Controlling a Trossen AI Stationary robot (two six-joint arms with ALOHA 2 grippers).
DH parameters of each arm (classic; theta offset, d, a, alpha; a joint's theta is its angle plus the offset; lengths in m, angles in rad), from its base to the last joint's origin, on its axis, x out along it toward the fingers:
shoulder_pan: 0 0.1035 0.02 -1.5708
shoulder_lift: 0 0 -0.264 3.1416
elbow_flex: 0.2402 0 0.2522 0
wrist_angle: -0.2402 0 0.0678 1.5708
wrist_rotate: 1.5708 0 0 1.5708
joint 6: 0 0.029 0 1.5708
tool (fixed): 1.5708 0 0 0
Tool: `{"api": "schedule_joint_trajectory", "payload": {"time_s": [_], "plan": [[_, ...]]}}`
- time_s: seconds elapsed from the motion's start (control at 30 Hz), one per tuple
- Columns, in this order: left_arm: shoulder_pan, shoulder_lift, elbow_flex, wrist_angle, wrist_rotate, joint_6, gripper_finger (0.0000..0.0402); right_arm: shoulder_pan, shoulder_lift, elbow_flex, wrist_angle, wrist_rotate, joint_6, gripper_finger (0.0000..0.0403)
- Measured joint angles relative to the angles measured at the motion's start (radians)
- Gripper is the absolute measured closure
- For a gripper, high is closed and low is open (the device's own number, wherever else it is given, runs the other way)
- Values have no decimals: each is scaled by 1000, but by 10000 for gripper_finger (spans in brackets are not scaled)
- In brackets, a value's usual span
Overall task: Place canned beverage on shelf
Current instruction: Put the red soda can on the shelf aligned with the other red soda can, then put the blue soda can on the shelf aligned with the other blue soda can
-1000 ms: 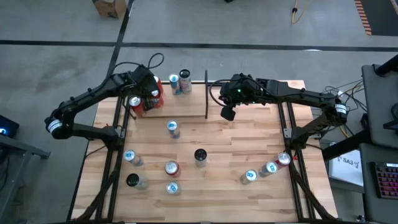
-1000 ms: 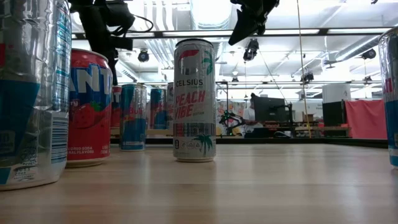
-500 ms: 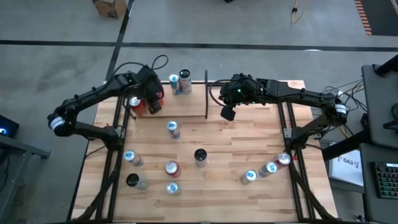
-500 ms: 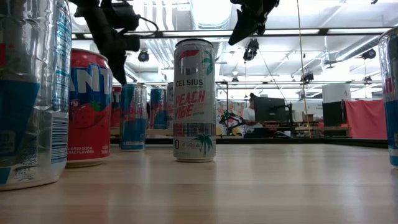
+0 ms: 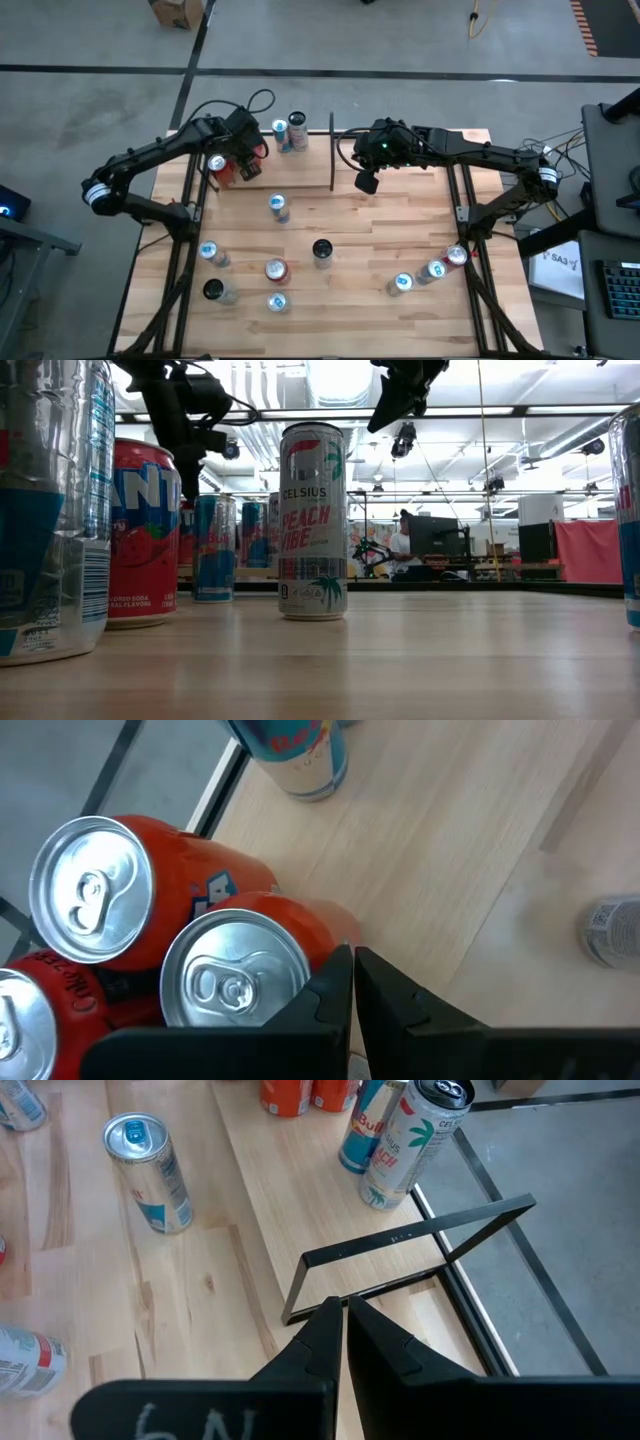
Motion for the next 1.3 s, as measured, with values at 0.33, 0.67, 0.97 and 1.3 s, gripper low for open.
{"api": "schedule_joint_trajectory", "payload": {"time_s": [0.33,0.67,0.97,1.3], "plan": [[-1,-112,0,17,106,-12,402,0,0,0,0,0,7,394],[-146,-342,-106,286,236,-148,402,37,5,-15,39,0,33,394],[-361,-477,-254,559,222,-184,402,113,71,-15,136,-3,53,394],[-387,-543,-280,608,132,-104,402,140,193,-15,462,-8,-11,394]]}}
